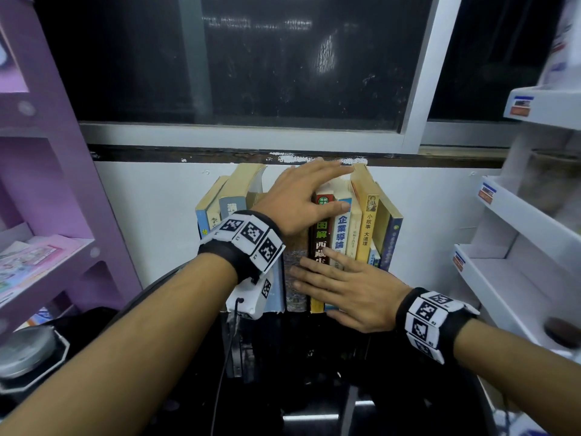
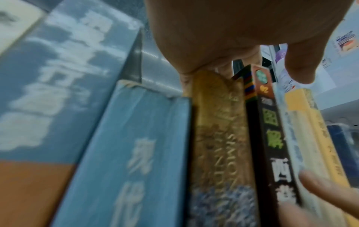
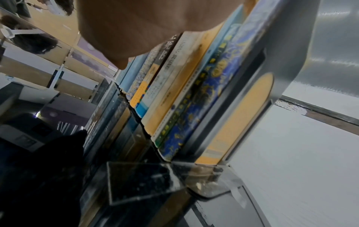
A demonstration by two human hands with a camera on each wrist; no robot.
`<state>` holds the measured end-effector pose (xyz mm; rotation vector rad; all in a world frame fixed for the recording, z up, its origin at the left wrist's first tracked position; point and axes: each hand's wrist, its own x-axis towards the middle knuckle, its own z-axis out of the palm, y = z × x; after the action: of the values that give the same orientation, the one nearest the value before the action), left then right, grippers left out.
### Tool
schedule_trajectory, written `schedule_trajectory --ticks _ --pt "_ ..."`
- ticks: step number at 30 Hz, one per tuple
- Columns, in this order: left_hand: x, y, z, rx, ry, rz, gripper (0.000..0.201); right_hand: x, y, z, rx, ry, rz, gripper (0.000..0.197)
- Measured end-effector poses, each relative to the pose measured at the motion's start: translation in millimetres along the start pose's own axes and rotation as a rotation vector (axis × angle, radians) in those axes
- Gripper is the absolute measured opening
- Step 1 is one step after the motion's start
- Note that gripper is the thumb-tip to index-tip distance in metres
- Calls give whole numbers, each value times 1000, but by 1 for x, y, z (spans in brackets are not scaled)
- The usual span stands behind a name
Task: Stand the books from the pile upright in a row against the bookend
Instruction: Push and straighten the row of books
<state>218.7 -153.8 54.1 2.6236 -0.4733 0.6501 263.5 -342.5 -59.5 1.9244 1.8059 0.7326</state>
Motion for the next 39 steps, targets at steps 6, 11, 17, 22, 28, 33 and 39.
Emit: schedule_trajectory --ticks 6,11,17,22,28,33,39 --pt "19 27 7 83 -63 33 65 -11 6 3 -20 -27 3 72" --pt "23 27 17 232 -67 -11 66 -11 10 12 -19 -43 3 76" --pt "25 23 19 264 -31 -3 64 -7 10 18 -7 -7 9 78" --pt "25 21 19 278 -35 9 63 -6 9 20 -11 -8 13 78" --pt "25 24 17 296 -38 22 63 -5 9 18 -16 -41 15 80" --pt "21 28 14 300 -39 1 63 -6 9 12 -8 -58 17 80" --pt "23 33 10 305 -102 -1 64 -23 4 5 23 -44 2 81"
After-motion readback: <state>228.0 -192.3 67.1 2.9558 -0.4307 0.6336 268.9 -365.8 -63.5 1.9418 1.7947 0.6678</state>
